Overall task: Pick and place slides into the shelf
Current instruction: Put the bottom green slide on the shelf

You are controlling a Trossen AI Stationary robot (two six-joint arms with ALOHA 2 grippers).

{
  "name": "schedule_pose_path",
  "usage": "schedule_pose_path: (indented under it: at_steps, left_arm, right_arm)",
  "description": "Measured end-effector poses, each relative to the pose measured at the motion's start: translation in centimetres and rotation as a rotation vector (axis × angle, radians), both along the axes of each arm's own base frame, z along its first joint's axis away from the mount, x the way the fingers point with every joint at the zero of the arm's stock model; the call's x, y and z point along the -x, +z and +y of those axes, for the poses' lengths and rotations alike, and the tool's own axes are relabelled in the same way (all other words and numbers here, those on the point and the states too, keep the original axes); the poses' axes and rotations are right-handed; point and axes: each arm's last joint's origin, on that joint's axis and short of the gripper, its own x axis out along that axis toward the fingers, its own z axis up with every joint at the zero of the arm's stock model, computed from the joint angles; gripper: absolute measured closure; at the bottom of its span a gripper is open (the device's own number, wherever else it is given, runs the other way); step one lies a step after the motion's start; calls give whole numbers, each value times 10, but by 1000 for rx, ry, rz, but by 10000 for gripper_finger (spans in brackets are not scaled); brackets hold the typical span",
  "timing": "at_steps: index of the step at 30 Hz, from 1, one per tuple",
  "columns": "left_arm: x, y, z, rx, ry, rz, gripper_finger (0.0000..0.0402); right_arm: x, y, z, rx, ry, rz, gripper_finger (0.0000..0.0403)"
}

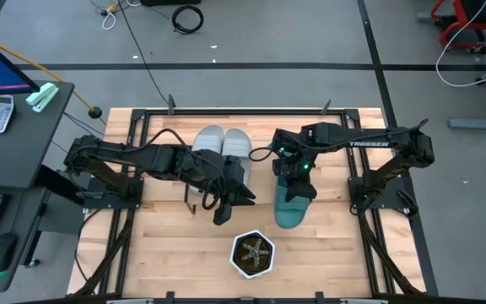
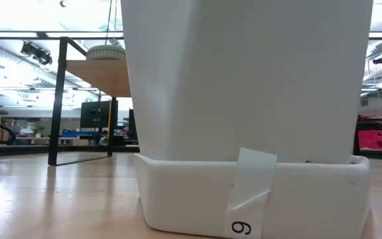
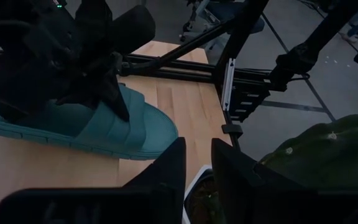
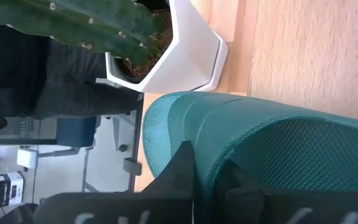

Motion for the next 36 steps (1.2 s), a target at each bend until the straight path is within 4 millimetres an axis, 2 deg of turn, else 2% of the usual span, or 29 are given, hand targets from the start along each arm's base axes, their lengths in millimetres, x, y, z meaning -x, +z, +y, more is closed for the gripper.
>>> schedule_pose_path:
  at_steps: [19,36]
  left_arm:
    - [0,0,0,-1,0,0,318]
    - [0,0,0,-1,0,-1,319]
  right_arm:
    - [0,-2,0,-5,-15,24,393]
    - [2,-3,1,-26,-30,75,369]
